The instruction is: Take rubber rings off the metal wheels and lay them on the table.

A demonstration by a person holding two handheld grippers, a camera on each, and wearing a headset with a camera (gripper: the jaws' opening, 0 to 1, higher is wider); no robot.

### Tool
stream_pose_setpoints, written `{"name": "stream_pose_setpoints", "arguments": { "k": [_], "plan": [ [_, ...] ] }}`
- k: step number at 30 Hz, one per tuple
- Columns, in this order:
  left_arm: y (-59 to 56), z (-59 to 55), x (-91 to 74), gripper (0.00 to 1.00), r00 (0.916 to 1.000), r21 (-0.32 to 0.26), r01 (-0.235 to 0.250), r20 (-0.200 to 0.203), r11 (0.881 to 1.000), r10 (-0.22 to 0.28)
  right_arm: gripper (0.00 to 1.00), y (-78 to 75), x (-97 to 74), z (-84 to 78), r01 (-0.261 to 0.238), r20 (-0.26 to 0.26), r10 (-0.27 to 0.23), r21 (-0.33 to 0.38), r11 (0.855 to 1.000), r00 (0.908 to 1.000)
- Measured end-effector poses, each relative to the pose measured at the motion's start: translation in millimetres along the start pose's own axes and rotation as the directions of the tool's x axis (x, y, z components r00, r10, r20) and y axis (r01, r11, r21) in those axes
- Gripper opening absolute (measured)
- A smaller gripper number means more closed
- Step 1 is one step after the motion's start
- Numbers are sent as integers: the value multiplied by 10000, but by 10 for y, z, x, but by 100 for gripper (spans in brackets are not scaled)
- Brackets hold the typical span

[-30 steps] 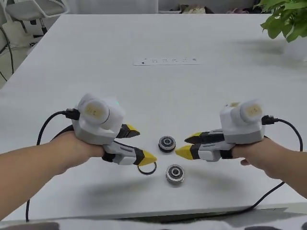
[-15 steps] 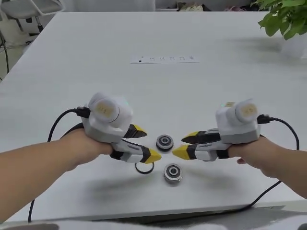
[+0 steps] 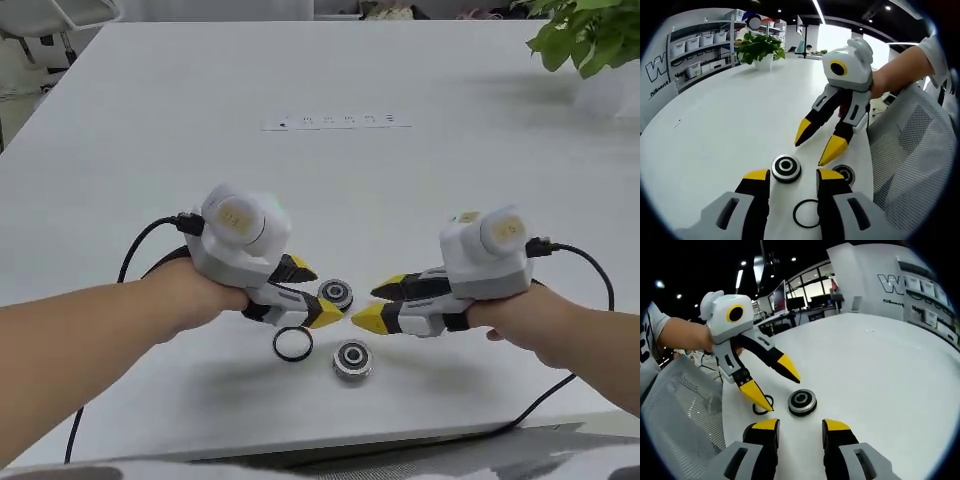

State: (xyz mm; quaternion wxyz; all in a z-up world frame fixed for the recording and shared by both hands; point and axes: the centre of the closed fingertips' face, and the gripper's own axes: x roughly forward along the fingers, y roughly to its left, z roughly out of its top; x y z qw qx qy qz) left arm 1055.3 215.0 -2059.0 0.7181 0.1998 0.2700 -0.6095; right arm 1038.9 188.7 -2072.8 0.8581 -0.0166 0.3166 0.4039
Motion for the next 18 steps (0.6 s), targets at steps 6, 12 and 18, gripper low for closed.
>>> {"name": "stream_pose_setpoints", "arguments": {
  "k": [6,12,18],
  "plan": [
    [-13,22,41,28,10000,127,36,-72,9999,-36,32,10,7,-1,-11,26,11,-13,10000,10000],
    [9,-3,98,24,9996,176,7,-273,9998,-2,32,28,17,-7,-29,14,29,-14,10000,10000],
    [17,7,118,20,9996,51,-131,-262,9999,132,32,31,9,-23,-12,-46,12,-75,10000,10000]
  ]
}}
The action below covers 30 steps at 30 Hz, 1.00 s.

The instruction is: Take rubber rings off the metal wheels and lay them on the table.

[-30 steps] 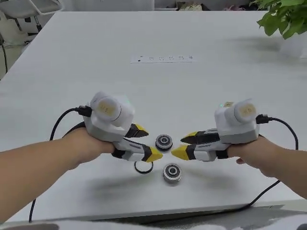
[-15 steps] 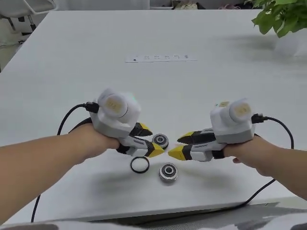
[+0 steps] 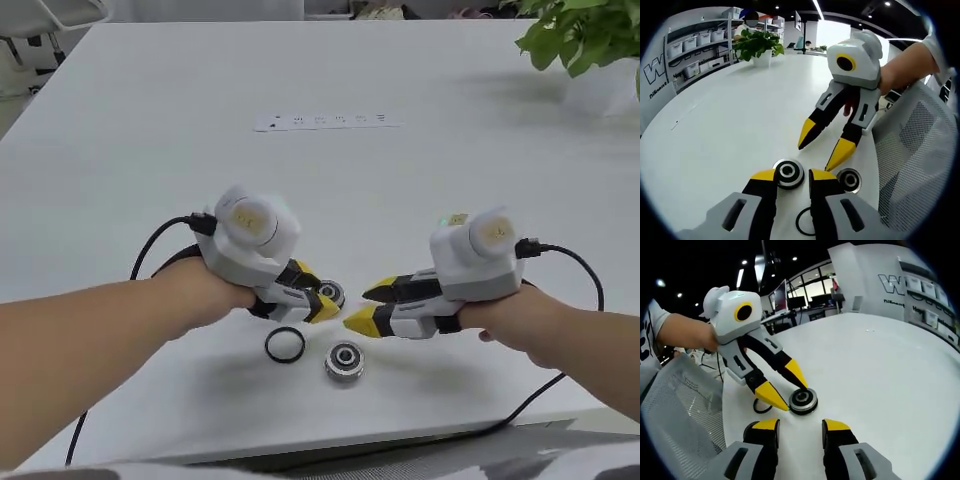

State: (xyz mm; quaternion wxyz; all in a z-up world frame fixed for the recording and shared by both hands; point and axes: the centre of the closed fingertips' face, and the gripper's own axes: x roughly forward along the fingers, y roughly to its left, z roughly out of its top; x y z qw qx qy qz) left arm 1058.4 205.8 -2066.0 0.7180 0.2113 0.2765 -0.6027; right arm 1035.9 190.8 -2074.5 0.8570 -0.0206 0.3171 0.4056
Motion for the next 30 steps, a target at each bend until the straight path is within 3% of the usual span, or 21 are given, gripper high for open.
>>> {"name": "stream_pose_setpoints", "arguments": {
  "k": [7,13,30],
  "plan": [
    [19,-9,-14,14,9998,82,-202,-43,9998,203,32,12,17,11,-27,1,27,-28,10000,10000],
    [25,-14,-14,12,9994,491,-317,-121,9983,324,31,15,38,34,-10,-21,9,-80,10000,10000],
    [66,-13,5,8,9987,290,-469,-191,9985,475,29,-11,215,134,247,-130,-254,-519,9983,9996]
  ]
}}
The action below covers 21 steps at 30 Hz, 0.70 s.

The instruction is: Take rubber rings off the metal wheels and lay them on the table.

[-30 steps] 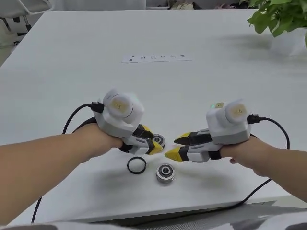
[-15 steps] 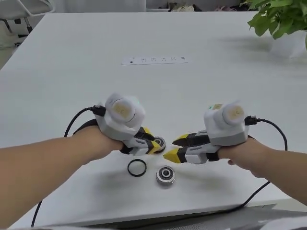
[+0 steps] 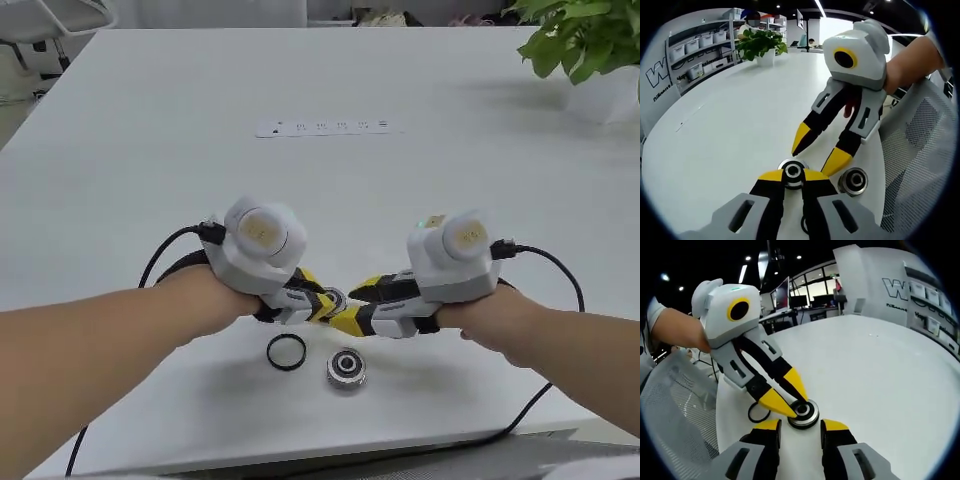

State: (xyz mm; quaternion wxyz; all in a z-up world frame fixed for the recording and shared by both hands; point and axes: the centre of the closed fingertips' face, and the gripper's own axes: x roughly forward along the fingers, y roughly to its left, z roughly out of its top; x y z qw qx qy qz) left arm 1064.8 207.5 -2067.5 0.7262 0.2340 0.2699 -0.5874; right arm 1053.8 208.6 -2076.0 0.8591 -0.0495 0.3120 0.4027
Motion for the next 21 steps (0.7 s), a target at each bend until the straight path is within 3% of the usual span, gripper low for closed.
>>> {"name": "stream_pose_setpoints", "arguments": {
  "k": [10,21],
  "plan": [
    [5,4,0,8,10000,-51,-57,22,10000,57,27,-9,131,-2,344,-365,-359,-388,9987,9987],
    [-4,13,-2,8,9998,-62,-162,92,9998,162,20,-47,38,-52,454,-447,-475,-471,9979,9979]
  ]
}}
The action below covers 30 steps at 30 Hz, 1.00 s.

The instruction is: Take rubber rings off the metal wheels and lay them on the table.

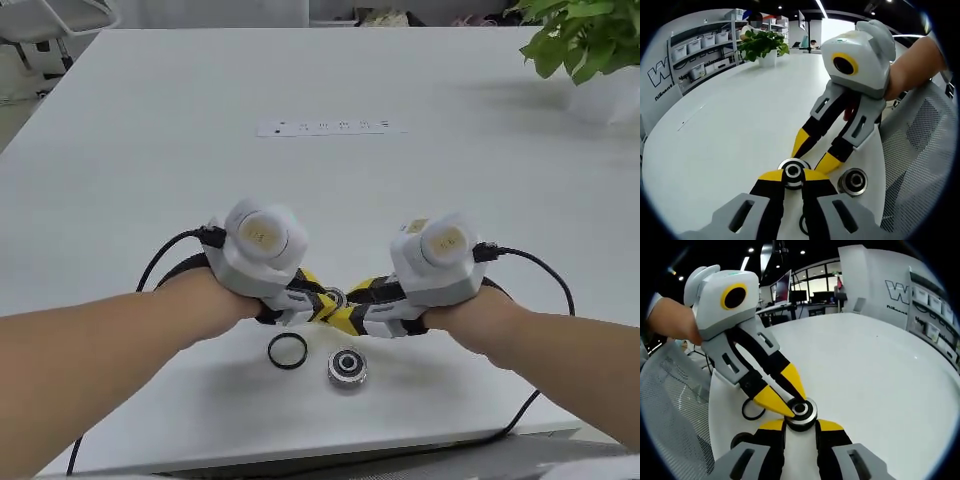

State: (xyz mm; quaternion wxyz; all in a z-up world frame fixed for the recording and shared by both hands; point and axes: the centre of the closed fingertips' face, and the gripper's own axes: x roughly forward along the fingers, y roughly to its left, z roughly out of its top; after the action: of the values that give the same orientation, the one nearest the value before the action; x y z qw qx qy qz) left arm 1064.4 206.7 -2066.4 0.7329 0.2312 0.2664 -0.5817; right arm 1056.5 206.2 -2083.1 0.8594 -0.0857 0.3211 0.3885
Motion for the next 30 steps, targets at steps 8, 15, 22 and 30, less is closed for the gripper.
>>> {"name": "stream_pose_setpoints", "arguments": {
  "k": [8,15,22,30],
  "plan": [
    [4,-2,3,8,10000,-4,-46,-26,10000,46,14,14,-37,-26,-57,-97,59,175,9998,9999],
    [6,-6,5,8,10000,-15,-87,-22,10000,87,3,2,-59,-66,-11,-230,19,353,9994,9997],
    [2,-10,1,8,9999,2,-110,-26,9999,110,0,-34,-80,-67,118,-204,-95,1135,9935,9997],
    [0,-11,-2,8,9999,35,-129,-23,9999,130,0,-100,-130,-1,-15,507,-145,3013,9535,9986]
  ]
}}
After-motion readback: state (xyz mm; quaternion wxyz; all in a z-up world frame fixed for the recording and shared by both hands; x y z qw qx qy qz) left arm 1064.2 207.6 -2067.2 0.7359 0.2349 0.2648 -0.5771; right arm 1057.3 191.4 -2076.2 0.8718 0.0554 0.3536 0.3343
